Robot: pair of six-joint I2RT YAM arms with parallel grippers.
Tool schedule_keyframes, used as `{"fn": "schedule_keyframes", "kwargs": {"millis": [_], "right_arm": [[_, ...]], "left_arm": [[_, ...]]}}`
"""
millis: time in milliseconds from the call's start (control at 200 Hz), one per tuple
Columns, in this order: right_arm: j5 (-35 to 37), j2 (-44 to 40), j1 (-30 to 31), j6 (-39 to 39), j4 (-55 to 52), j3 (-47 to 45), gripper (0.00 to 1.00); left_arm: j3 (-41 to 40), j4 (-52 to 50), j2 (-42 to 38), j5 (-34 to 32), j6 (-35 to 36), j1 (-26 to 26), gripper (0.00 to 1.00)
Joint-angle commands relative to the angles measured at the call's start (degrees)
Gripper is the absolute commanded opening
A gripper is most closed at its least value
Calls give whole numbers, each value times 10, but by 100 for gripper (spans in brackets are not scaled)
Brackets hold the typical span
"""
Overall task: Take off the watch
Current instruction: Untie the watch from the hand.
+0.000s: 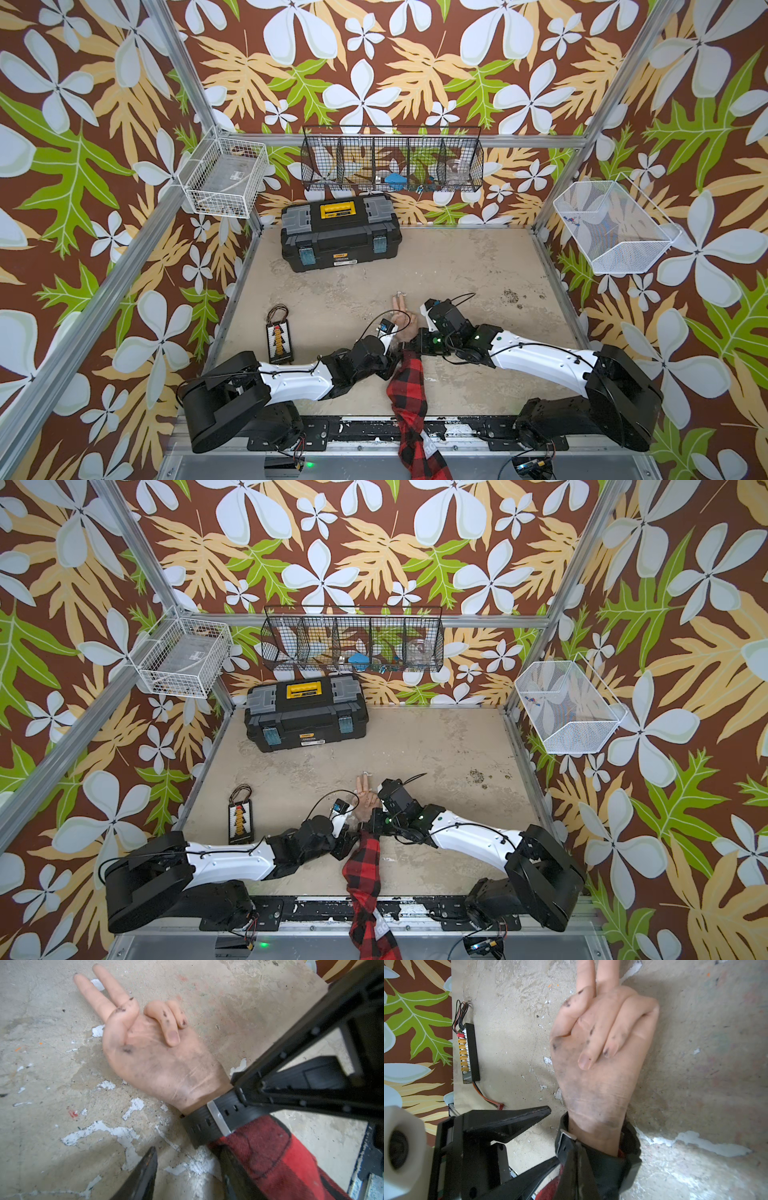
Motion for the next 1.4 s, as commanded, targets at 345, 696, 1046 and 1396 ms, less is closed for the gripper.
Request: {"fn": "schedule_keyframes", "kwargs": {"millis": [345, 696, 1046, 1396], "right_arm": [[-19, 13, 0, -2, 11, -10, 0], [-26, 26, 0, -9, 11, -10, 0], [-29, 31, 1, -14, 2, -7, 0], [-28, 26, 0, -20, -11, -9, 0]], "left_arm": [[35, 10, 40, -85, -3, -1, 36], [13, 141, 50, -61, 33, -2, 37], [-30, 298, 103, -39, 53, -1, 42], [-38, 369, 141, -67, 54, -1, 23]]}}
